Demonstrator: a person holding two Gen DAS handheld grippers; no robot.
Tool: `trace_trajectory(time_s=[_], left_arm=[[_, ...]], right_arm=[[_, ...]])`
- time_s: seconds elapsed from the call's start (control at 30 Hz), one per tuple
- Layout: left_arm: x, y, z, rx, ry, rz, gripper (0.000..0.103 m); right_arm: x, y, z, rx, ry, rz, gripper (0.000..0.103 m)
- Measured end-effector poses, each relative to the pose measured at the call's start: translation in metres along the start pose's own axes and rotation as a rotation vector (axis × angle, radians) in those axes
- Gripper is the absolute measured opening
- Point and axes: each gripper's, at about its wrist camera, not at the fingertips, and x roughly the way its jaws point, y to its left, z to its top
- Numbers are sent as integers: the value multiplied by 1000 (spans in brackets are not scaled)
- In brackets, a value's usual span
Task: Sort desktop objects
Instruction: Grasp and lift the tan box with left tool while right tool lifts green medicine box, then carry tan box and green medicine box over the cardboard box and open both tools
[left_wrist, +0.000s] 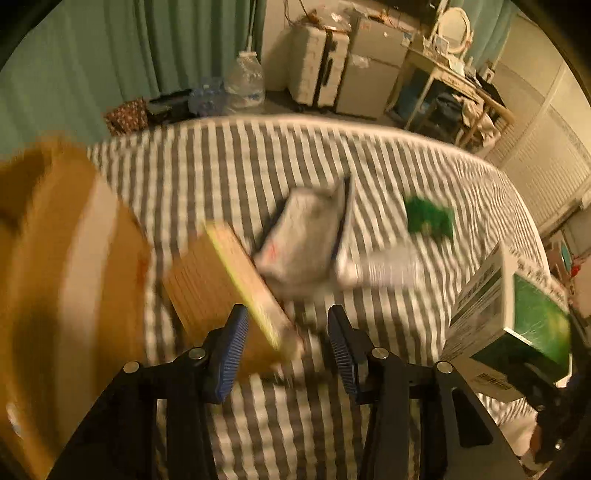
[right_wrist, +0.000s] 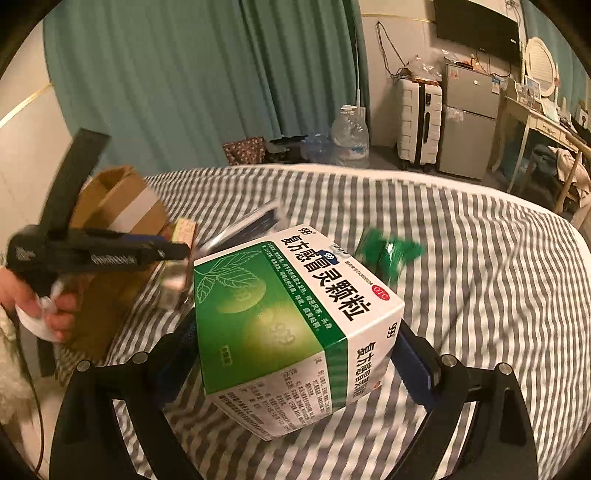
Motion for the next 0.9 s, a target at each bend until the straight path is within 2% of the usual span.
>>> trace_trajectory(time_s=[0.03, 0.1, 0.17, 0.2, 0.27, 0.37, 0.5, 0.6, 0.67, 0.73, 0.77, 0.9], left_arm=[[3, 0, -5, 4, 4, 16, 52], [8, 5, -19, -6, -7, 79, 75], [8, 13, -29, -68, -49, 108, 85], [8, 18, -31, -105, -64, 100, 88], [13, 30, -32, -195, -56, 46, 91], [23, 46, -26, -344, -53, -22, 91], [37, 51, -13, -471, -81, 32, 92], [68, 61, -9, -542, 7, 35, 91], [78, 52, -5, -504, 16, 117, 91], [85, 30, 0, -381, 35, 240, 86], [84, 18, 1, -318, 19, 277, 80], [72, 7, -8, -298, 20, 219, 77]], right_arm=[[-6, 7, -7, -15, -4, -9, 94], [-13, 16, -17, -22, -21, -20, 94], [-15, 18, -25, 0, -23, -9, 94], [-14, 17, -26, 16, -24, 0, 94], [-10, 13, -31, 73, -22, 43, 94], [-6, 13, -40, 106, -27, 50, 94], [1, 9, -41, 121, -35, 61, 94], [8, 4, -42, 126, -22, 73, 94], [14, 0, -43, 136, -7, 95, 94], [18, -3, -43, 145, 6, 101, 94], [20, -5, -43, 148, 10, 100, 94], [13, -8, -44, 164, -5, 105, 94]])
